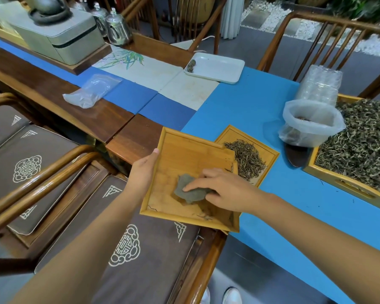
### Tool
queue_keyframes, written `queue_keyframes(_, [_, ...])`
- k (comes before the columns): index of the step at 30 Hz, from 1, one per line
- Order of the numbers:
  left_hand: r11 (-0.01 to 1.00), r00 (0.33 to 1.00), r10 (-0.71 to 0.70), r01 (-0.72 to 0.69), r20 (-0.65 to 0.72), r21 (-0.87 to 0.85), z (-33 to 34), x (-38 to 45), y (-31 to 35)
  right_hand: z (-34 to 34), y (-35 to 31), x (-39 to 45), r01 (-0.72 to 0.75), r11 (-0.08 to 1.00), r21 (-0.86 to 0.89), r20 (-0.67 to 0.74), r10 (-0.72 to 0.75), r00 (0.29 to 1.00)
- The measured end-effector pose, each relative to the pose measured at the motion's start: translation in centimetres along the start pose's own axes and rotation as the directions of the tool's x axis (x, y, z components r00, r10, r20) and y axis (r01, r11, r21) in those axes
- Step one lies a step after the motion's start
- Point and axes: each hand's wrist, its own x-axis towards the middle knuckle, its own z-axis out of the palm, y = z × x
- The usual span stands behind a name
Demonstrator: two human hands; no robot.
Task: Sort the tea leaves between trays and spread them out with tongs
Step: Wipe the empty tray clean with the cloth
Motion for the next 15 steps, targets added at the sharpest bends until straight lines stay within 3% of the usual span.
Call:
queue_keyframes(3, [1.0, 1.0, 0.01, -0.01, 0.009, 0.007, 0.4, -0.2, 0.1, -0.7, -0.9, 0.9, 0.02, 1.0, 0.005, -0.053, -0.019, 0.998])
queue_keyframes(10, [1.0, 0.998, 0.008, -0.007, 0.057, -0.014, 1.2, -0.1, 0.2, 1.0, -4.3, 2.8, 0.112, 0.993, -0.027, 0.054, -0.11, 0.992])
queue_keyframes(15, [0.999, 0.999, -0.041, 0.041, 0.001, -0.013, 1.2, 0.1, 0.0, 1.6, -4.2, 2.6, 0.126, 0.989, -0.081, 0.072, -0.121, 0.99])
